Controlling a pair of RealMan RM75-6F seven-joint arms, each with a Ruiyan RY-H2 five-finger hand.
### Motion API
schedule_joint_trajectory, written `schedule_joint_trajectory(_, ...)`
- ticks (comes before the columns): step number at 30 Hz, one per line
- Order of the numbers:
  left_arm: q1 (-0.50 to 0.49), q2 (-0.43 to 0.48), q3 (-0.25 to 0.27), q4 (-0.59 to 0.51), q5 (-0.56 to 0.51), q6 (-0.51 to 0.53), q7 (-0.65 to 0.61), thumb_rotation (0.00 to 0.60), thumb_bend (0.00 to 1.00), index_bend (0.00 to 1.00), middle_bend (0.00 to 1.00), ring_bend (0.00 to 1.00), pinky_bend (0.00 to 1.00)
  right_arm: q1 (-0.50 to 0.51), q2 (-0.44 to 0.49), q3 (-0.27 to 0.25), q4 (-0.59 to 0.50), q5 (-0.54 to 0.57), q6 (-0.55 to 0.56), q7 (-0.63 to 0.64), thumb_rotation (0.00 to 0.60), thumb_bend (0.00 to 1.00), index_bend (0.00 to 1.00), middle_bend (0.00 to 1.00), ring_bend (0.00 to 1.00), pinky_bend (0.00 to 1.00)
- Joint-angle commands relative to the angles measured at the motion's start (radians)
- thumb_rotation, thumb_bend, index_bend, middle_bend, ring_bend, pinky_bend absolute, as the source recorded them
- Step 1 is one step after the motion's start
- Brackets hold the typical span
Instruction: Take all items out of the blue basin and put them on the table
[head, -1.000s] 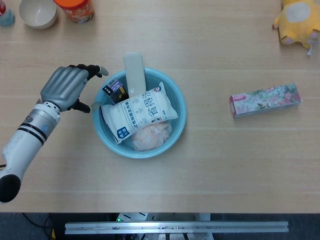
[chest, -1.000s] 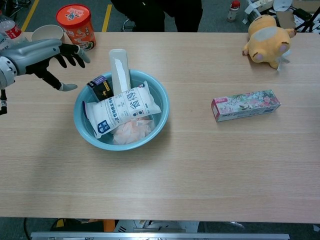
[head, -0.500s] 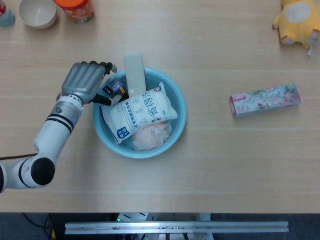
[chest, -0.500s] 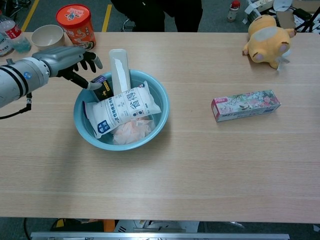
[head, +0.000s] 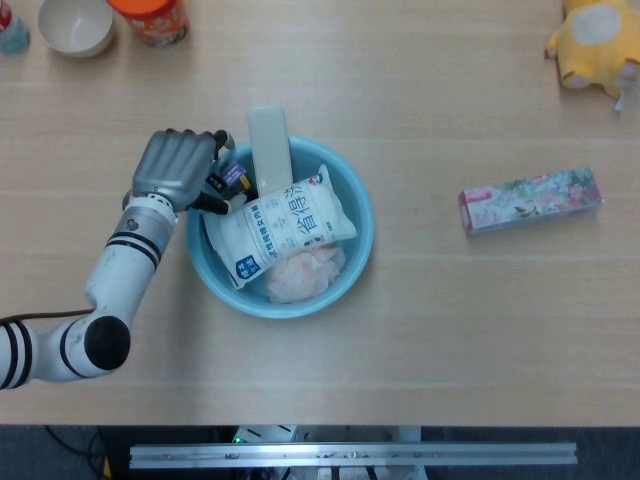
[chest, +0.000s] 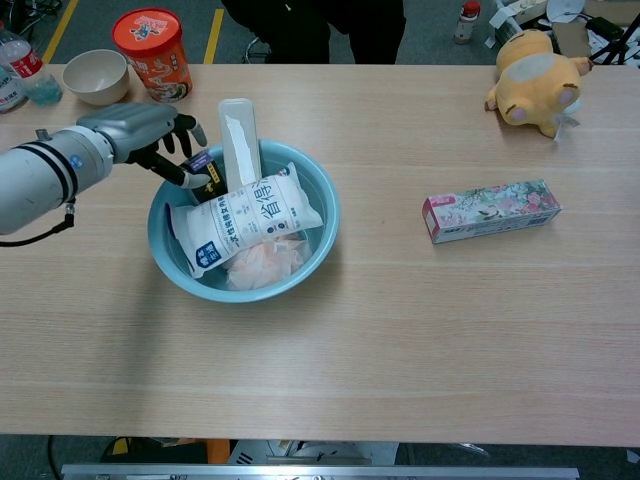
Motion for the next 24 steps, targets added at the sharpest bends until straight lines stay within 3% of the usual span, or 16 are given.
schedule_joint_trajectory(1, 0.006, -0.008, 0.004, 0.001, 0.013, 0.012, -0.004, 0.431, 0.22, 0.26, 0.37, 0.34, 0.30, -0.005, 0.003, 0.003, 0.000, 0.000, 0.003, 0.001, 0.600, 0.02, 0.00, 0.16, 0.09, 0.26)
schedule_joint_trajectory(5, 0.022, -0.016, 0.006, -0.005, 0.041, 0.031, -0.025, 0.512, 0.22, 0.28, 0.39, 0.36, 0.32, -0.010, 0.008, 0.006, -0.004, 0.002, 0.002, 0.000, 0.600, 0.02, 0.00, 0.16, 0.09, 0.26)
schedule_joint_trajectory(24, 0.076, -0.020, 0.005, -0.043, 0.153, 0.096, -0.051, 0.583, 0.22, 0.28, 0.37, 0.35, 0.33, -0.024, 0.026, 0.019, -0.027, 0.010, -0.009, -0.010, 0.600, 0.02, 0.00, 0.16, 0.09, 0.26)
